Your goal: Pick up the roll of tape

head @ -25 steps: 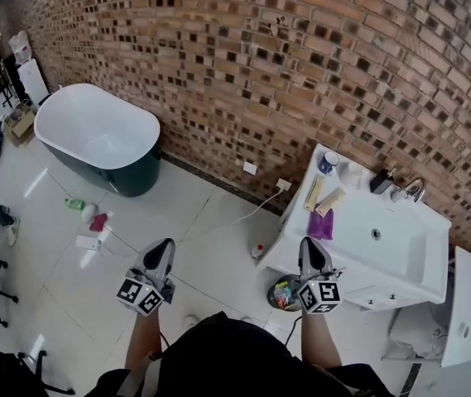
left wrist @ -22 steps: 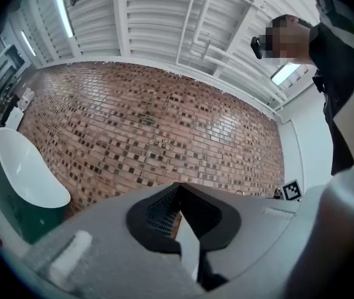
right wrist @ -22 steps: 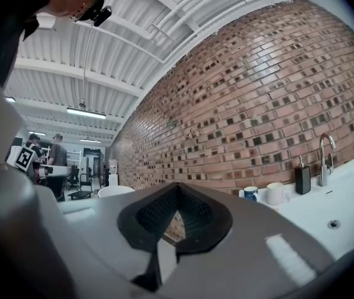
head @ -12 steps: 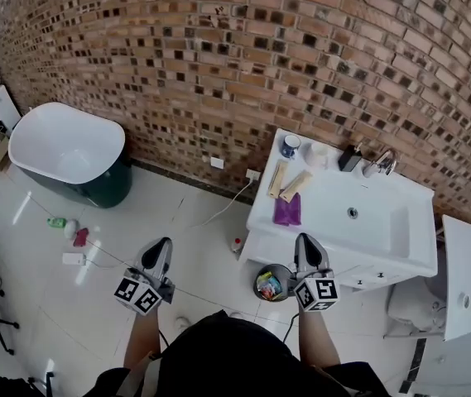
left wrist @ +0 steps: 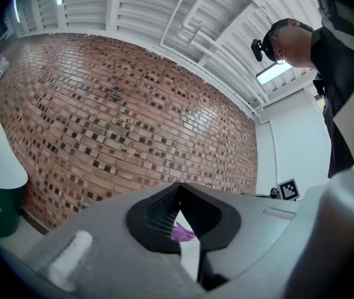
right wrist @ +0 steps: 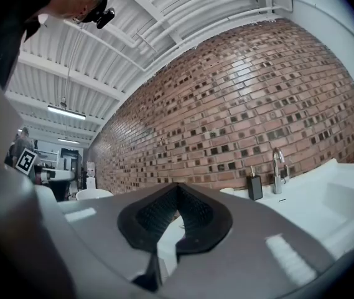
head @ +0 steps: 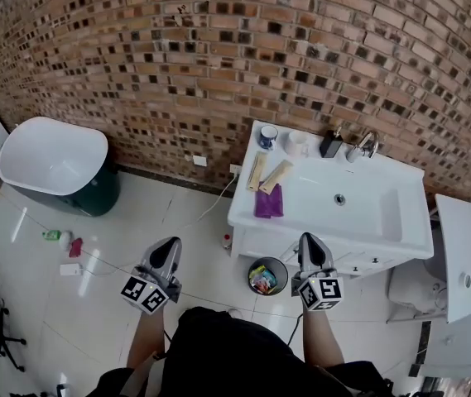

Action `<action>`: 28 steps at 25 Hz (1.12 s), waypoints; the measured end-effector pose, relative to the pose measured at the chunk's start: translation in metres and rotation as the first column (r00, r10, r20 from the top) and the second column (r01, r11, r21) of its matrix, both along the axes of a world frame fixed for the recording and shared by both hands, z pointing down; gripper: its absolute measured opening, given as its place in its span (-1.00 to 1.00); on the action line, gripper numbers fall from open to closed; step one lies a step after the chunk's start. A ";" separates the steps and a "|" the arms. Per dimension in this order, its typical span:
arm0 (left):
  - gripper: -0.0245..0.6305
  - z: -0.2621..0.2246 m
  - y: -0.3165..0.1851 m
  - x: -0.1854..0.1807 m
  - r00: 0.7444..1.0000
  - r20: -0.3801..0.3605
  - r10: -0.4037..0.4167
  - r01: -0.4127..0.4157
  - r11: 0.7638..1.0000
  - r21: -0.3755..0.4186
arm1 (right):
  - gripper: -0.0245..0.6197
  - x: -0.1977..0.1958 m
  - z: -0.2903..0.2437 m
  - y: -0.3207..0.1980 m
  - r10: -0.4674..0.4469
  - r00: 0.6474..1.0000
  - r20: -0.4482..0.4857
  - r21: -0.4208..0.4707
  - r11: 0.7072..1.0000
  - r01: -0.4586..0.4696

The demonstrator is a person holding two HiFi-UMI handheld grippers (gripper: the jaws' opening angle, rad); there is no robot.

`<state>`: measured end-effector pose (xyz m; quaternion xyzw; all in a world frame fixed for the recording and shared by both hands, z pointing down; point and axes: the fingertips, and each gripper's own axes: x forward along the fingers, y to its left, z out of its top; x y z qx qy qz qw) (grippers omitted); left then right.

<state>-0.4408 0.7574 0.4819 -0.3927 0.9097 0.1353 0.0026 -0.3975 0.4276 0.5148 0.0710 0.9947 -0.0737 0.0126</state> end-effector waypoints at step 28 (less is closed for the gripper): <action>-0.92 0.001 -0.156 -0.048 0.805 -0.008 0.594 -0.594 0.805 -0.002 | -0.91 0.116 -0.013 -0.066 0.554 0.832 -0.025 0.053 0.832 -0.553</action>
